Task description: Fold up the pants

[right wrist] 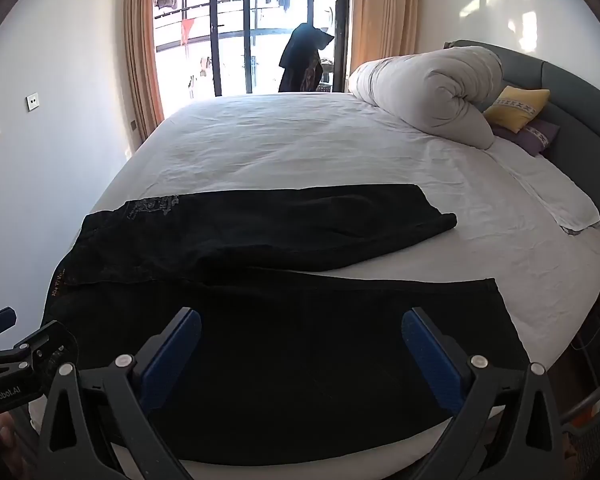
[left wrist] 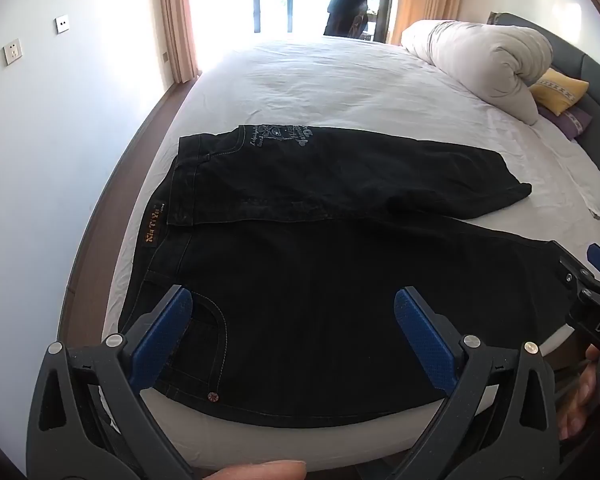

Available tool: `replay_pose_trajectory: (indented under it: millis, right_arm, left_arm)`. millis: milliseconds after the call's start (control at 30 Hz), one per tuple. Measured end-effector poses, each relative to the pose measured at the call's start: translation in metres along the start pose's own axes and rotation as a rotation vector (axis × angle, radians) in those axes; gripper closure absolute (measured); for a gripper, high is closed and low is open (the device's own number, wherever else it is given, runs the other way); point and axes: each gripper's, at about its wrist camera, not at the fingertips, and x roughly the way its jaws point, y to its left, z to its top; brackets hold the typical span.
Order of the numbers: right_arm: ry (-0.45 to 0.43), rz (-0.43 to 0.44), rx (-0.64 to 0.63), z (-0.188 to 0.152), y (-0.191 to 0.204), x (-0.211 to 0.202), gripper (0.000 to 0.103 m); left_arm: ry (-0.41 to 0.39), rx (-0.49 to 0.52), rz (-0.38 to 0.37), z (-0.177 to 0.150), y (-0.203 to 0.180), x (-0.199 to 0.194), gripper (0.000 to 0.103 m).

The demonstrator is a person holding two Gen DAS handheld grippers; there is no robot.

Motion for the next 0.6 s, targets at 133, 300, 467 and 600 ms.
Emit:
replay_pose_trajectory:
  millis: [133,300,467,600]
  right_arm:
    - [0.003,0.0,-0.002,0.0003,-0.0001,0.0,0.0]
    - [0.004,0.0,-0.002,0.0011,0.0006,0.0001,0.0]
    - [0.007,-0.001,-0.003,-0.0017,-0.0025,0.0006,0.0]
    - [0.008,-0.001,-0.003,-0.0029,-0.0034,0.0015,0.0]
  left_arm:
    - [0.001,0.0,-0.001,0.0001,0.0005,0.0002,0.0]
    - [0.002,-0.001,-0.002,0.0006,0.0007,0.0001,0.0]
    - [0.003,-0.001,-0.002,0.0006,0.001,0.0001,0.0]
    - [0.003,-0.001,-0.002,0.0008,0.0011,0.0003,0.0]
